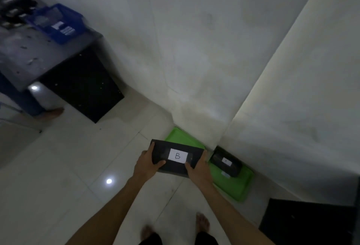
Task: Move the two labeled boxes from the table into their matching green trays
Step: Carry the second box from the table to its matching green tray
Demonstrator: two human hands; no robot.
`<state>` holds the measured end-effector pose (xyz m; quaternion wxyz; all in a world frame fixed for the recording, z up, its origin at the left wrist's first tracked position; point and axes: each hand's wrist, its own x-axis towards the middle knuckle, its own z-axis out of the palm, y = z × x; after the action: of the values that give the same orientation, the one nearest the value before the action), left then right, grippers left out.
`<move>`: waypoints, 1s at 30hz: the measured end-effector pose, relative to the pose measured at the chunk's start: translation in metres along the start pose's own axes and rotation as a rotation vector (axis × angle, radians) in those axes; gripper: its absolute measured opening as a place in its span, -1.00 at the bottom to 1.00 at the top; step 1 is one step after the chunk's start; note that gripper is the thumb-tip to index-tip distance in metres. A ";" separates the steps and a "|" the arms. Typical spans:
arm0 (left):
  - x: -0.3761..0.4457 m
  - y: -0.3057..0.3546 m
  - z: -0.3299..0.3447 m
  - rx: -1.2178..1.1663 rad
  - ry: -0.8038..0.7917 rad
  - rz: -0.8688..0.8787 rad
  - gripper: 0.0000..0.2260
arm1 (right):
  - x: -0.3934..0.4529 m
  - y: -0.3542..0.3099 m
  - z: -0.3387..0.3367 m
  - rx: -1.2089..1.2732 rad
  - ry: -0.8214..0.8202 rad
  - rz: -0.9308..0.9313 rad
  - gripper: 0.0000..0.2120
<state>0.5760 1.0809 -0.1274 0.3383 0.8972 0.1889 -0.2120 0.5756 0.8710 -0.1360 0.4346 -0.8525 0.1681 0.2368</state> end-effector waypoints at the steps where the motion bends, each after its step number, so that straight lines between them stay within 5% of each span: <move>1: 0.019 0.001 -0.006 0.021 -0.013 0.013 -0.12 | 0.012 -0.008 0.004 0.011 0.019 0.015 -0.03; 13: 0.257 -0.057 0.034 0.045 -0.272 0.225 -0.11 | 0.161 0.005 0.133 0.157 0.296 0.336 -0.09; 16: 0.321 -0.100 0.079 -0.009 -0.288 0.206 -0.19 | 0.220 0.040 0.189 0.217 0.316 0.365 -0.14; 21: 0.452 -0.177 0.167 -0.048 -0.350 0.293 -0.21 | 0.341 0.131 0.278 0.272 0.261 0.318 0.07; 30: 0.600 -0.249 0.281 0.227 -0.377 0.472 0.15 | 0.520 0.246 0.345 0.251 0.306 0.273 0.09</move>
<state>0.8877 1.1794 -0.7549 0.3049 0.8931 -0.1154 -0.3099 0.7978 0.9728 -0.7608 0.4709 -0.7871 0.3736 0.1386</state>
